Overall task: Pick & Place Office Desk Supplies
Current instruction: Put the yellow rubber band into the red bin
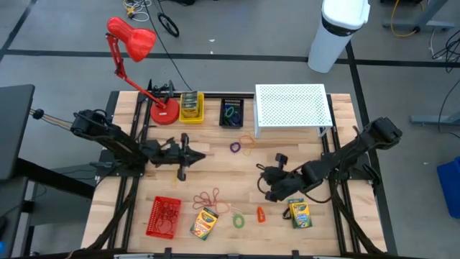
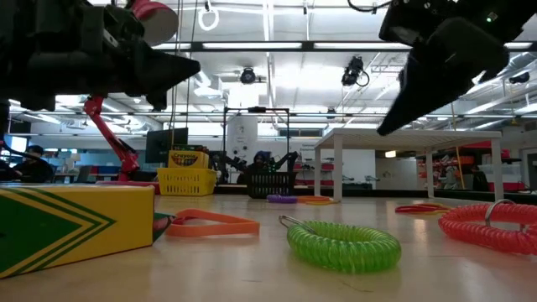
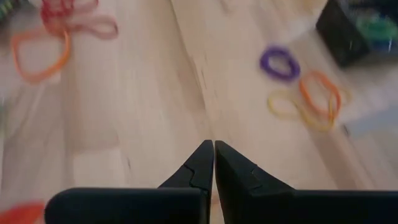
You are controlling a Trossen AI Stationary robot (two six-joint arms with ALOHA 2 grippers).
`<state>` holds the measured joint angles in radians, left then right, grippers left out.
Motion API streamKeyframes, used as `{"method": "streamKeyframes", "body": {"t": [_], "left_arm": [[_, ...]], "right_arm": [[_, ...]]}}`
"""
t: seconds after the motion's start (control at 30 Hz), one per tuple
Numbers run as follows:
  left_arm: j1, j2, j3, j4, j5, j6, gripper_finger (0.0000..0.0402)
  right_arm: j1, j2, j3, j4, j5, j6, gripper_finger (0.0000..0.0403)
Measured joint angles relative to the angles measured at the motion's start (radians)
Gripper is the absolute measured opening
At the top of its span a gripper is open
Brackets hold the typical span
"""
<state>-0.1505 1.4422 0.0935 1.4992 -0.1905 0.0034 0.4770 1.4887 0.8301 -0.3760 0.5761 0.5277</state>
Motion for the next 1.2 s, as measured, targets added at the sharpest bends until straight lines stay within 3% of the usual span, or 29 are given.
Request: {"method": "streamKeyframes", "body": {"t": [0.17, 0.3, 0.4, 0.57, 0.7, 1.0, 1.2], "left_arm": [[0.0, 0.0, 0.022, -0.078, 0.0, 0.027, 0.0032], [0.0, 0.0, 0.039, -0.098, 0.006, 0.03, 0.0033], [0.0, 0.0, 0.04, -0.097, 0.011, 0.031, 0.0033], [0.0, 0.0, 0.04, -0.097, 0.011, 0.036, 0.0034], [0.001, 0.0, 0.04, -0.097, 0.008, 0.035, 0.0034], [0.002, 0.0, 0.04, -0.097, 0.008, 0.044, 0.0034], [0.0, 0.0, 0.04, -0.097, 0.008, -0.011, 0.0034]], "right_arm": [[0.0, 0.0, 0.072, -0.264, -0.046, 0.115, 0.0026], [-0.017, 0.0, 0.069, -0.388, -0.059, 0.172, 0.0031], [-0.059, 0.0, 0.033, -0.426, -0.081, 0.253, 0.0058], [-0.151, 0.0, -0.053, -0.372, -0.177, 0.311, 0.0122], [-0.228, 0.0, -0.113, -0.296, -0.226, 0.354, 0.0152], [-0.291, 0.0, -0.158, -0.186, -0.254, 0.357, 0.0155], [-0.289, 0.012, -0.158, -0.145, -0.256, 0.336, 0.0121]]}}
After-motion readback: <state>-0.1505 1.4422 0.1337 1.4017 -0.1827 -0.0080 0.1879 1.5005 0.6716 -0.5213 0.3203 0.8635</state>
